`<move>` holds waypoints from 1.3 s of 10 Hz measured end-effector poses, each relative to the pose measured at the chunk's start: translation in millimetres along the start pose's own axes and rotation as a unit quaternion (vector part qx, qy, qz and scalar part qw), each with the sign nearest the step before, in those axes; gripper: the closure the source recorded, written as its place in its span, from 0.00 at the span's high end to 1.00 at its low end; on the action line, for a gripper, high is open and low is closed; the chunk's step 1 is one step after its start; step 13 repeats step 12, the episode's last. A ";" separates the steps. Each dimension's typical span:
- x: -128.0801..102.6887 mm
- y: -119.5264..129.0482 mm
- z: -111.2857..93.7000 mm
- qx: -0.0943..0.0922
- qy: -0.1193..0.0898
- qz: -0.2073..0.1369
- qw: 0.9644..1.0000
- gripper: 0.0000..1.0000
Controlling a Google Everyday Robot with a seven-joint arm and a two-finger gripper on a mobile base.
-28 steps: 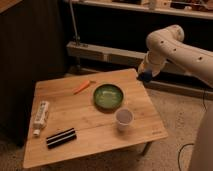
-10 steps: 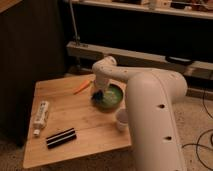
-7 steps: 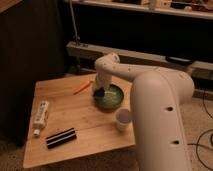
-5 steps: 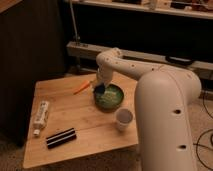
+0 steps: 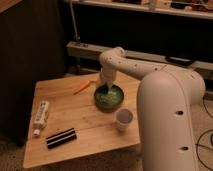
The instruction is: Place the white sponge in the ceramic bowl
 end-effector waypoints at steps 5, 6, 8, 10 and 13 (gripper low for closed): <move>-3.3 -14.1 -7.9 0.031 0.003 0.012 0.999 0.43; -5.3 -4.7 -4.9 0.033 0.008 0.006 0.999 0.56; -2.2 -8.3 -1.8 0.043 0.019 0.006 0.999 0.74; 0.7 -8.5 0.8 0.047 0.026 0.001 0.999 0.80; 4.8 -12.9 -1.5 0.038 0.029 0.002 0.999 0.80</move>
